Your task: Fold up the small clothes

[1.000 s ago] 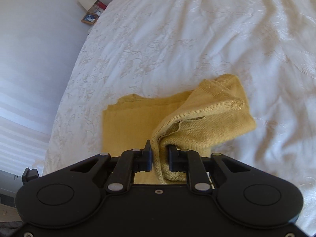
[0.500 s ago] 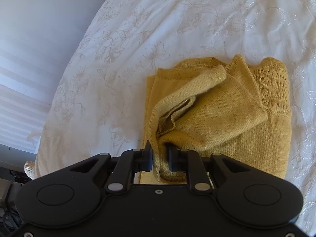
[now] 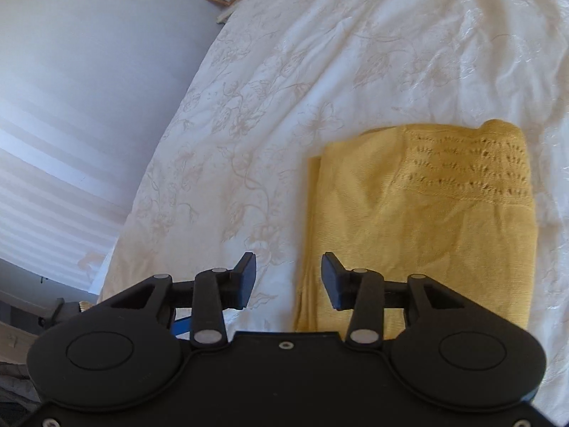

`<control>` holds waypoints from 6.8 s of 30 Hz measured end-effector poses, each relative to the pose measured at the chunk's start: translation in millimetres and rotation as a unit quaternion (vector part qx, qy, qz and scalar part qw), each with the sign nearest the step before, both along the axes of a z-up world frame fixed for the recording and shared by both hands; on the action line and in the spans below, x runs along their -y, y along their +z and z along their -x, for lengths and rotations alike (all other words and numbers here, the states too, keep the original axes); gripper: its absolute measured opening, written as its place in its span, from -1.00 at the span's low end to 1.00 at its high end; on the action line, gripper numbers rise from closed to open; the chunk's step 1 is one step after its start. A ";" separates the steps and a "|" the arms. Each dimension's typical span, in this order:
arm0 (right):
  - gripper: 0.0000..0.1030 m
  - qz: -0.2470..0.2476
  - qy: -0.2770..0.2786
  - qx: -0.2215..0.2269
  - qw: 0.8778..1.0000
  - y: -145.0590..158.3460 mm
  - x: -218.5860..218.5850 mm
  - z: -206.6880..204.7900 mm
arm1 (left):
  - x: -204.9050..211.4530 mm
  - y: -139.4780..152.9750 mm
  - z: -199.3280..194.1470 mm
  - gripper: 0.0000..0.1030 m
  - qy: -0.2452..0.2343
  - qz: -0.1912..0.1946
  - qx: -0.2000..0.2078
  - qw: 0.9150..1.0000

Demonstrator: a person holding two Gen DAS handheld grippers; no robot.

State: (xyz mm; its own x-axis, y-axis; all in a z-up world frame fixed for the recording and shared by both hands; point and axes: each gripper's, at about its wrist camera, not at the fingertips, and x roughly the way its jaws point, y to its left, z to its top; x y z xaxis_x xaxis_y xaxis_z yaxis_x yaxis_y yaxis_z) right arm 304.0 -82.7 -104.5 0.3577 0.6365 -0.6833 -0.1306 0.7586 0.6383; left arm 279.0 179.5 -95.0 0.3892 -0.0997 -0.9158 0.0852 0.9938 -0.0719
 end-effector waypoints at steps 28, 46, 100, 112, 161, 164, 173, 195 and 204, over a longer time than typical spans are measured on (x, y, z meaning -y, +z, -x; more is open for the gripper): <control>-0.80 0.251 0.189 0.151 0.937 -13.3 -90.2 86.2 | 40.2 4.5 -86.7 0.96 -0.045 0.101 -0.047 0.993; -0.80 0.167 0.140 0.127 0.968 9.0 -61.1 89.7 | 87.8 -30.2 -109.0 0.74 -0.069 0.122 -0.064 0.988; 0.99 -0.014 -0.054 -0.044 0.998 -85.2 95.2 -54.9 | 46.9 -71.0 -45.2 0.99 -0.036 0.167 -0.102 0.980; 1.00 -0.071 -0.023 -0.058 0.995 -100.9 64.0 -90.1 | 80.1 -79.3 -70.3 0.99 -0.099 0.198 -0.083 0.972; 0.49 0.159 -0.146 -0.023 0.976 -21.2 146.3 127.2 | 73.1 -70.3 95.0 -0.46 -0.034 0.200 -0.128 0.971; 0.50 0.180 -0.112 -0.005 0.977 -20.0 136.2 131.6 | 71.5 -48.9 107.2 -0.27 -0.040 0.168 -0.080 0.982; 0.99 0.188 -0.088 0.030 0.978 -16.3 132.0 138.0 | 127.7 -20.0 69.8 0.63 -0.078 0.085 0.042 0.992; 0.99 0.250 -0.133 -0.059 0.957 -77.1 138.3 73.4 | 96.1 -81.2 -11.7 1.00 -0.054 0.032 0.002 0.998; 0.99 0.256 -0.161 -0.011 0.953 -44.3 142.3 83.2 | 85.4 -45.2 2.1 1.00 -0.050 0.040 0.052 0.997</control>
State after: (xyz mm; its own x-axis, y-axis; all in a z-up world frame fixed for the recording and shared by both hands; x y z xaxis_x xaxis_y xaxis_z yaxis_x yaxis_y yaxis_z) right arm 220.8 -225.0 -148.7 0.4604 0.0780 -0.8843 0.1703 0.9699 0.1742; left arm 276.9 94.1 -140.1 0.4657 -0.2140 -0.8587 0.1953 0.9712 -0.1362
